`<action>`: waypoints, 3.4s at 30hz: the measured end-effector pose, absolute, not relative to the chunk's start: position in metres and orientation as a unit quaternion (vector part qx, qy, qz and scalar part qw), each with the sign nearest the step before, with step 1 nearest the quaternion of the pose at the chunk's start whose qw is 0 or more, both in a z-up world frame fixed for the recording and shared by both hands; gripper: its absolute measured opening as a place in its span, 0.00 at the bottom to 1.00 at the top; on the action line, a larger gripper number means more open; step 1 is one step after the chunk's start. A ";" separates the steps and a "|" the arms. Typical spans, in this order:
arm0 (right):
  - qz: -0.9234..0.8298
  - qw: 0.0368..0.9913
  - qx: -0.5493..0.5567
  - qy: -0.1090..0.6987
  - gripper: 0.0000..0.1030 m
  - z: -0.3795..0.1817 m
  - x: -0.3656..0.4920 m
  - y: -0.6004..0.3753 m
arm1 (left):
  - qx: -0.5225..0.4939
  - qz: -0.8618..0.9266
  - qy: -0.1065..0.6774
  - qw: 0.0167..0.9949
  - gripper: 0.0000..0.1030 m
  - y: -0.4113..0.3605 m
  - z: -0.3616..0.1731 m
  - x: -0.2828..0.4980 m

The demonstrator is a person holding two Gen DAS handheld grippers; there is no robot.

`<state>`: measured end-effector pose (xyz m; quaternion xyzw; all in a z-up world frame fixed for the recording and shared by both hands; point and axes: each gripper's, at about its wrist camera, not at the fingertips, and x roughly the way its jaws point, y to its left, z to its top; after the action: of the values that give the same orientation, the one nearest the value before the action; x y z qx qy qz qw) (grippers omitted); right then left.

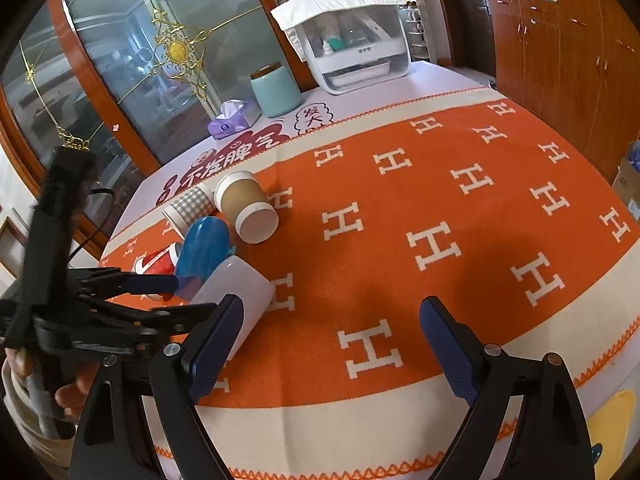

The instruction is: Flip cup upside down

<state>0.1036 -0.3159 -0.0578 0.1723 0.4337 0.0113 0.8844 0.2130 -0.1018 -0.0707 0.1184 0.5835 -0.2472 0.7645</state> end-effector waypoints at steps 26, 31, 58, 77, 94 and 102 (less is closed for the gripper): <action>0.019 0.878 0.185 0.440 0.81 -0.050 0.079 -0.309 | 0.129 -0.227 0.587 0.766 0.58 -0.115 -0.106 0.218; 0.010 0.883 0.183 0.431 0.81 -0.035 0.062 -0.309 | 0.083 -0.201 0.563 0.798 0.58 -0.088 -0.071 0.199; 0.068 0.862 0.181 0.468 0.81 -0.055 0.045 -0.261 | -0.179 -0.071 0.580 0.792 0.58 0.037 -0.109 0.120; 0.073 0.836 0.206 0.504 0.81 -0.097 0.070 -0.278 | -0.191 -0.100 0.590 0.778 0.67 -0.006 -0.125 0.125; 0.131 0.822 0.216 0.510 0.81 -0.092 0.077 -0.257 | -0.106 -0.138 0.539 0.824 0.69 0.016 -0.073 0.098; 0.217 0.780 0.235 0.537 0.81 -0.098 0.100 -0.220 | -0.058 -0.142 0.497 0.854 0.69 0.036 -0.053 0.078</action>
<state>0.1004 -0.2201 -0.0979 0.2354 0.5374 0.2174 0.7801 0.0779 0.0362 -0.0532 -0.0578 0.4966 -0.1422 0.8543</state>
